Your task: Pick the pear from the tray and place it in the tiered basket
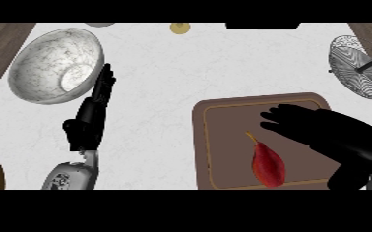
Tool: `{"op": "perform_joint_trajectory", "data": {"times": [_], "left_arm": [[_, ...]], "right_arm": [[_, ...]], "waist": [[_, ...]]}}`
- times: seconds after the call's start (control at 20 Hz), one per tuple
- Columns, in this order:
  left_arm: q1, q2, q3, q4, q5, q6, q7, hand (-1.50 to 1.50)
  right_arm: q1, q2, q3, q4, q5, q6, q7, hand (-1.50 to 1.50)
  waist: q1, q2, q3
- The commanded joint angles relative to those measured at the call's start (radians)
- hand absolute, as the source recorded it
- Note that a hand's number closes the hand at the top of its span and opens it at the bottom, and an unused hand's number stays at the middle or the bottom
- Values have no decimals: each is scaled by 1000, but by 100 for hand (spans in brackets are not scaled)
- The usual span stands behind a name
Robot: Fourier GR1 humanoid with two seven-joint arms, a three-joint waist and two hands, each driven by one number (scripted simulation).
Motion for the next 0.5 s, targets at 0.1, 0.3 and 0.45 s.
{"op": "perform_joint_trajectory", "data": {"times": [0.1,0.3,0.45], "left_arm": [[-6,-38,-22,-19,-41,23,30,0],[-13,-22,12,43,-34,-3,-40,0],[13,-38,-12,-45,-63,22,45,0]], "right_arm": [[-20,45,47,66,55,9,-41,-150],[-9,74,53,-12,44,91,22,-150],[8,75,57,-22,65,83,9,-150]], "waist": [[0,0,0],[-2,0,0],[-2,-1,0]]}}
